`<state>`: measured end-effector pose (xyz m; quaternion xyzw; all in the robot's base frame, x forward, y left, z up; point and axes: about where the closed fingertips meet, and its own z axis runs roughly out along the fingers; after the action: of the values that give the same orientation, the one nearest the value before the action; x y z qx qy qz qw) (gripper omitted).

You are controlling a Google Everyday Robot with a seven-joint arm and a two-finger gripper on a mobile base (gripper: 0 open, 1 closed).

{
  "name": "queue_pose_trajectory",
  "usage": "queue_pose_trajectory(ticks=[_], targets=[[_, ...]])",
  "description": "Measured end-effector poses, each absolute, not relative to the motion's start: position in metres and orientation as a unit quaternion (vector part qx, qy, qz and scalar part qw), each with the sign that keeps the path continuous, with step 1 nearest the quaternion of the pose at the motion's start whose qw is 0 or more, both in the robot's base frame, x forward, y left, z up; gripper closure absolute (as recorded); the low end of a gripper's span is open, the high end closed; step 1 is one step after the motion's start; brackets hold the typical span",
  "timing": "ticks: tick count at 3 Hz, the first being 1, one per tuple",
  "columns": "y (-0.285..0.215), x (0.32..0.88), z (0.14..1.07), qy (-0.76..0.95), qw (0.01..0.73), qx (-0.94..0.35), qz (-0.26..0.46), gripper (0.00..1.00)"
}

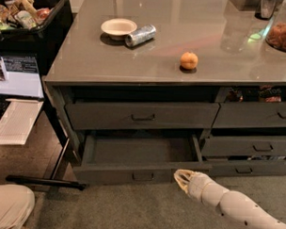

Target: Close middle drawer

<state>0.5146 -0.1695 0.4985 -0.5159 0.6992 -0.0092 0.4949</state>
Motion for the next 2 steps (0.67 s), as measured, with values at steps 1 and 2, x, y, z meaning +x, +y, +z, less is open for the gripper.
queue_pose_trajectory(ticks=[1,2], targets=[[-0.159,0.525,0.499,0.698,0.491,-0.522,-0.003,1.00],[-0.152,0.530,0.469,0.712,0.458,-0.532,0.027,1.00]])
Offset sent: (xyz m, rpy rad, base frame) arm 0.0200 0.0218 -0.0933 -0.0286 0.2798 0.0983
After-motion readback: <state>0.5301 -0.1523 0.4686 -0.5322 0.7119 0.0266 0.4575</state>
